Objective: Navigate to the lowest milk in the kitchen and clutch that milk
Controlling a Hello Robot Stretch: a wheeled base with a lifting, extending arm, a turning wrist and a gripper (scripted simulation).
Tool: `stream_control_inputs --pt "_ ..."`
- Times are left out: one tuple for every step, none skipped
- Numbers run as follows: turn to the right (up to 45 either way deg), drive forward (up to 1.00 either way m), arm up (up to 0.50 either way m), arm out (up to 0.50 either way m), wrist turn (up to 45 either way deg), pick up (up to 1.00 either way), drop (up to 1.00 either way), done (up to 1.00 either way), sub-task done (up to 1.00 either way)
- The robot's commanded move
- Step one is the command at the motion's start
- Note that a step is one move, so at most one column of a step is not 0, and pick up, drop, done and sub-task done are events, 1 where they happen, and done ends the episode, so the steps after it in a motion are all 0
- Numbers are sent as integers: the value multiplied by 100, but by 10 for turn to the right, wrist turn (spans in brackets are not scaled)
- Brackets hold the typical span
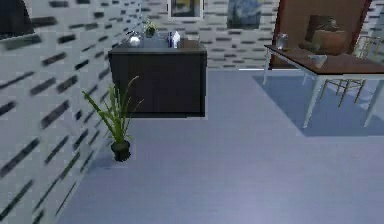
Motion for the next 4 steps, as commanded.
stream_control_inputs --pt "0 100 0 0 0 0 0 0 0" --pt "30 0 0 0 0 0 0 0 0" --pt "180 0 0 0 0 0 0 0 0" --pt "0 55 0 0 0 0 0 0 0"
